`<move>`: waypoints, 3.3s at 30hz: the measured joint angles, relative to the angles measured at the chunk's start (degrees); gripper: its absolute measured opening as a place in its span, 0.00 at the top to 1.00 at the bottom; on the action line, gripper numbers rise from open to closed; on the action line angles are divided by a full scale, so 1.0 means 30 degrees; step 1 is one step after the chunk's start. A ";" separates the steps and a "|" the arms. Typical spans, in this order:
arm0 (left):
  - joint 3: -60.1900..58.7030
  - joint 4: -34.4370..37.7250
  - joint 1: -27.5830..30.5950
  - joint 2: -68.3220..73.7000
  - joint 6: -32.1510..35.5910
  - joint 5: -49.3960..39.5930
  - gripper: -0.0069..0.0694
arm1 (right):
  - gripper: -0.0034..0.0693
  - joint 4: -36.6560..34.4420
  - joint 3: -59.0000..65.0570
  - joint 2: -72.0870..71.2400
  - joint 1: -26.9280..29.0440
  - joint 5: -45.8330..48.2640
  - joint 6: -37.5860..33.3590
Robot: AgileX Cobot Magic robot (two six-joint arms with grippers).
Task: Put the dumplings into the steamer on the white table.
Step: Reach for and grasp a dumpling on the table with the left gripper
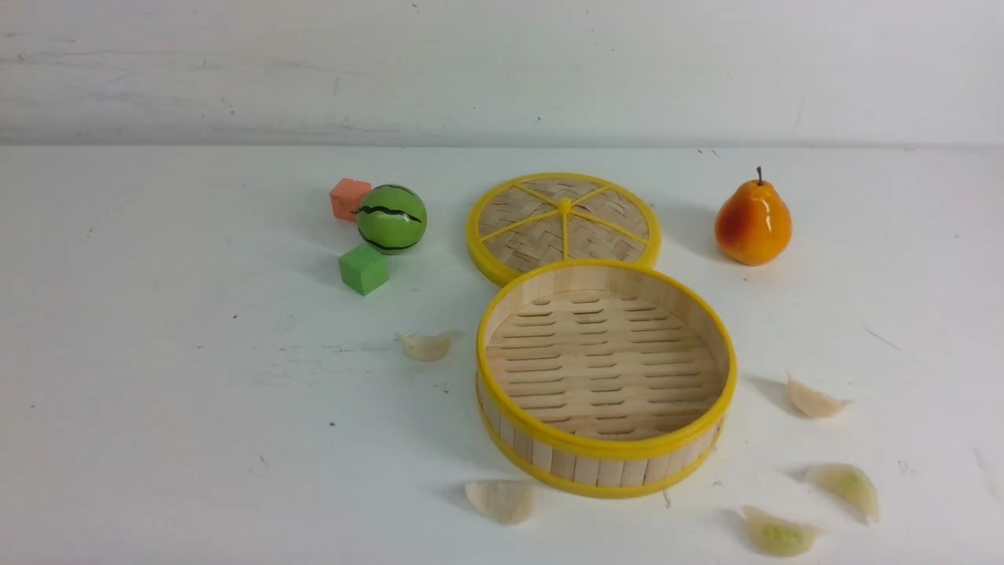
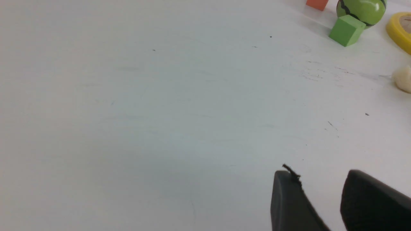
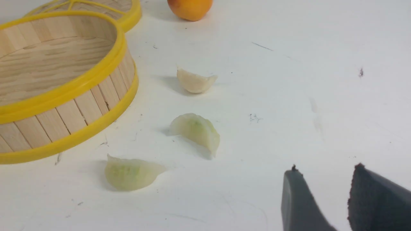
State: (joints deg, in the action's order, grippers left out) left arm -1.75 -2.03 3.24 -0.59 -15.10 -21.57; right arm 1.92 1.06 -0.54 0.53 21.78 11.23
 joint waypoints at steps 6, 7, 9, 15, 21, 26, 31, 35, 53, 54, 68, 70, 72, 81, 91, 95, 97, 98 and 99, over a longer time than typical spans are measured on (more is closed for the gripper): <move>0.0000 -0.0012 0.0000 0.0000 0.0000 0.0000 0.60 | 0.62 0.0000 0.0000 0.0000 0.0000 0.0000 0.0000; 0.0000 -0.0012 0.0000 0.0000 0.0000 0.0000 0.60 | 0.62 0.0000 0.0000 0.0000 0.0000 0.0000 0.0000; 0.0000 -0.0012 0.0000 0.0000 0.0000 0.0000 0.60 | 0.62 0.0000 0.0000 0.0000 0.0000 0.0000 0.0000; 0.0000 -0.0012 0.0000 0.0000 0.0000 0.0000 0.60 | 0.62 0.0000 0.0000 0.0000 0.0000 0.0000 0.0000; 0.0000 -0.0012 0.0000 0.0000 0.0000 0.0000 0.60 | 0.62 0.0000 0.0000 0.0000 0.0000 0.0000 0.0000; 0.0000 -0.0012 0.0000 0.0000 0.0000 0.0000 0.60 | 0.62 0.0025 0.0000 0.0000 0.0000 0.0000 0.0000; 0.0000 -0.0012 0.0000 0.0000 0.0000 0.0000 0.60 | 0.62 0.1596 0.0000 0.0000 0.0000 -0.0017 0.0000; 0.0000 -0.0012 0.0000 0.0000 0.0000 0.0000 0.60 | 0.62 0.2534 0.0000 0.0000 0.0000 0.0000 0.0000; 0.0000 -0.0035 0.0000 0.0000 0.0000 0.0000 0.60 | 0.62 0.2404 0.0058 0.0000 0.0000 -0.0511 0.1895; 0.0000 -0.0035 0.0000 0.0000 0.0000 0.0000 0.60 | 0.62 0.2369 0.0082 0.0000 0.0000 -0.0554 0.1944; 0.0000 0.0676 0.0000 0.0000 -0.0654 0.1269 0.60 | 0.62 -0.0043 0.0081 0.0000 0.0000 -0.0663 0.2573; 0.0000 0.3731 0.0000 0.0000 -0.3004 0.3045 0.60 | 0.62 -0.3614 0.0098 0.0000 0.0000 -0.0696 0.4471; 0.0000 0.7530 0.0000 0.0000 -0.5954 0.4532 0.60 | 0.62 -0.7596 0.0148 0.0000 0.0000 -0.0722 0.6844; 0.0000 1.6970 0.0000 0.0000 -1.0787 0.7189 0.60 | 0.62 -1.2767 0.0158 0.0000 0.0000 -0.1177 0.9123; 0.2914 1.5300 0.0000 0.0000 -0.6778 0.3557 0.60 | 0.63 -1.2321 -0.2335 0.0000 0.0000 0.0694 0.2888; 0.7653 1.2265 0.0000 0.0588 -0.0811 -0.1349 0.61 | 0.77 -1.0618 -0.6329 0.1382 0.0000 0.2547 -0.1166; 0.9299 1.1277 -0.0025 0.1697 0.0825 -0.3050 0.65 | 0.84 -0.9569 -0.8086 0.3046 0.0000 0.3494 -0.2631; 1.0350 1.0620 -0.0084 0.2711 0.1527 -0.4106 0.69 | 0.92 -0.8766 -0.9387 0.4780 -0.0016 0.4234 -0.3743; 1.1163 1.0035 -0.0122 0.3632 0.1872 -0.4919 0.73 | 0.96 -0.8126 -1.0446 0.6075 -0.0077 0.4860 -0.4520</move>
State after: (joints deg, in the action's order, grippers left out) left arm 31.74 28.08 2.88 10.30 -9.49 -36.32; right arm -22.46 -30.28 17.68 0.30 36.36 -2.33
